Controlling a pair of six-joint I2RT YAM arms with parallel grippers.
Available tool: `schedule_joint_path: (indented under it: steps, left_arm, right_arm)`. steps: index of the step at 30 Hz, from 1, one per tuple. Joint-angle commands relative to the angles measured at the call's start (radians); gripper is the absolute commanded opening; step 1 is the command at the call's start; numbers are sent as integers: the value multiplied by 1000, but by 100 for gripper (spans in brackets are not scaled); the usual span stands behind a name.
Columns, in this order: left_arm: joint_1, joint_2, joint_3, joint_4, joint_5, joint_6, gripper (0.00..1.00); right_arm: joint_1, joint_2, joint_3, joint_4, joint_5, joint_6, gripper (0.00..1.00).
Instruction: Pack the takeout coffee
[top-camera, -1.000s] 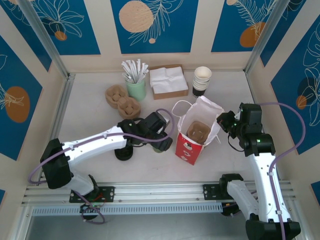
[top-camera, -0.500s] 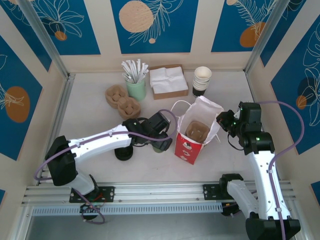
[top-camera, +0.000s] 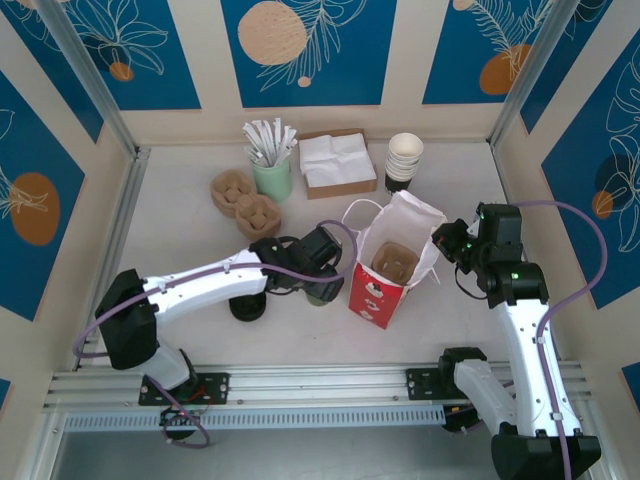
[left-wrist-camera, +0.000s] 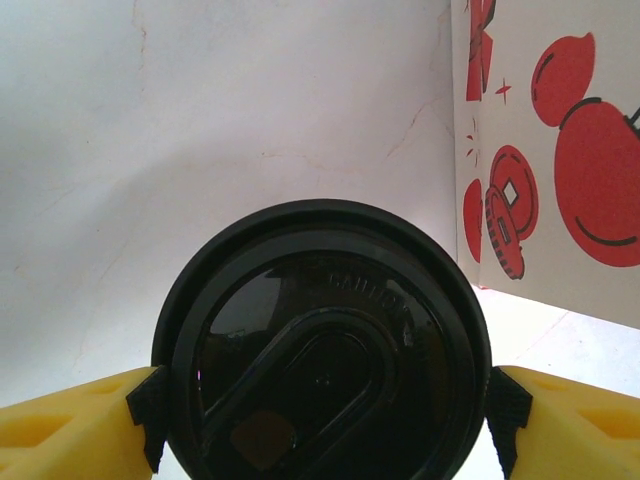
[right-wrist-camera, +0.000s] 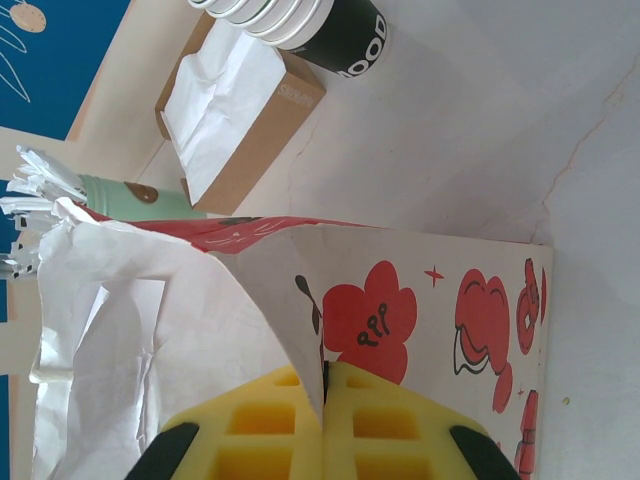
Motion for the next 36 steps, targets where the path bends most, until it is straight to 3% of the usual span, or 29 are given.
schedule_joint_path:
  steps: [1,11,19,25,36]
  left_arm:
    - [-13,19,17,-34,-24,-17,82]
    - [-21,42,4,-33,-21,-35,81]
    - [-33,52,-7,-25,-24,-58,70]
    - [-35,19,-12,-18,-40,-59,68]
    - [-35,-137,193,-217,-224,-33,66]
  right_arm:
    - [-6,-2,34,22,-11,-17,0]
    - [-13,-1,37,18,-13,-23,0]
    - [-19,3,45,18,-18,-27,0]
    - [-21,11,53,20,-29,-27,0]
    - [-21,9,16,82,-137,46,0]
